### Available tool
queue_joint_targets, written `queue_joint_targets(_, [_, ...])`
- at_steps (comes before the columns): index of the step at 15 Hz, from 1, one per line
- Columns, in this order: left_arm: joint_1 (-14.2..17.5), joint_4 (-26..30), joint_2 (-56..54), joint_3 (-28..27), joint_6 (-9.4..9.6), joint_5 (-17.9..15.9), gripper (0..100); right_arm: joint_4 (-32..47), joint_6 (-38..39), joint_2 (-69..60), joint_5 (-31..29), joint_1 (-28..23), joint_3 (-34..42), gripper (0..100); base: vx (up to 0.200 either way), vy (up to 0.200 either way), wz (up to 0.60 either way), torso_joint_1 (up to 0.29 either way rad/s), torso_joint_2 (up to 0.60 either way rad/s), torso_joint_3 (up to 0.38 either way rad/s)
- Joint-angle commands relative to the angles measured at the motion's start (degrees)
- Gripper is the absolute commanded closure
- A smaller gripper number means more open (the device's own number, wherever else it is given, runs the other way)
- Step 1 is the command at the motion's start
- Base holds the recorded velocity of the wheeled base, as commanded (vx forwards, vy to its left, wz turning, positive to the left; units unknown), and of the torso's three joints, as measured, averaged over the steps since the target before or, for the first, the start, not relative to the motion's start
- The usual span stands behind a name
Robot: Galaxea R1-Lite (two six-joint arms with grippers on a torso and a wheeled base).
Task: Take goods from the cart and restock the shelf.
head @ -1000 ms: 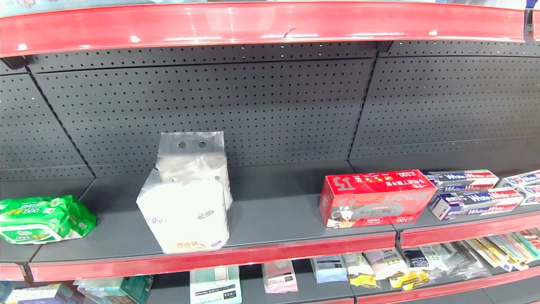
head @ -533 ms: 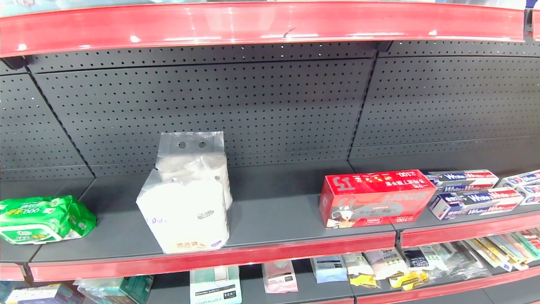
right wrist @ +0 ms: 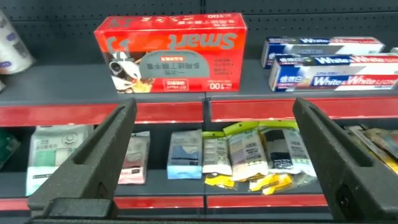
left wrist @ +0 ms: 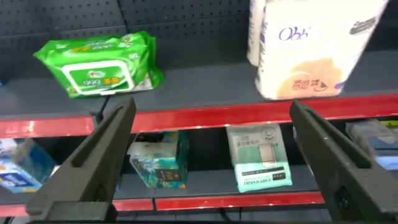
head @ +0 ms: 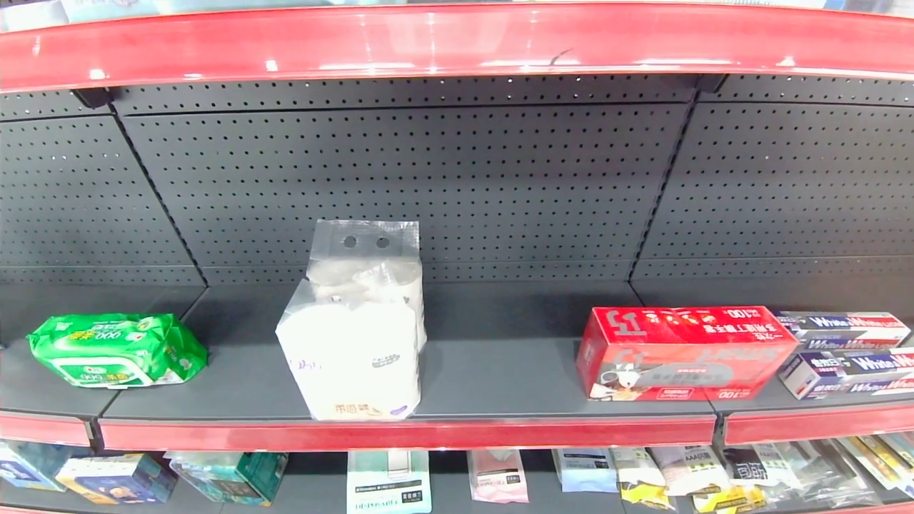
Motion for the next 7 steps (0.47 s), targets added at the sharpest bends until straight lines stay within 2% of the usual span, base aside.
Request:
queue_joint_targets(1, [-0.07, 0.01, 0.32, 0.0, 0.0, 0.84, 0, -0.02, -0.09, 0.05, 0.01, 0.0, 0.01, 0, 0.0, 0.0, 0.0, 0.0, 0.0, 0.0])
queue_joint_targets(7, [0.02, 0.01, 0.32, 0.0, 0.0, 1.55, 0, -0.02, -0.26, 0.05, -0.34, -0.09, 0.01, 0, 0.0, 0.0, 0.0, 0.0, 0.0, 0.0])
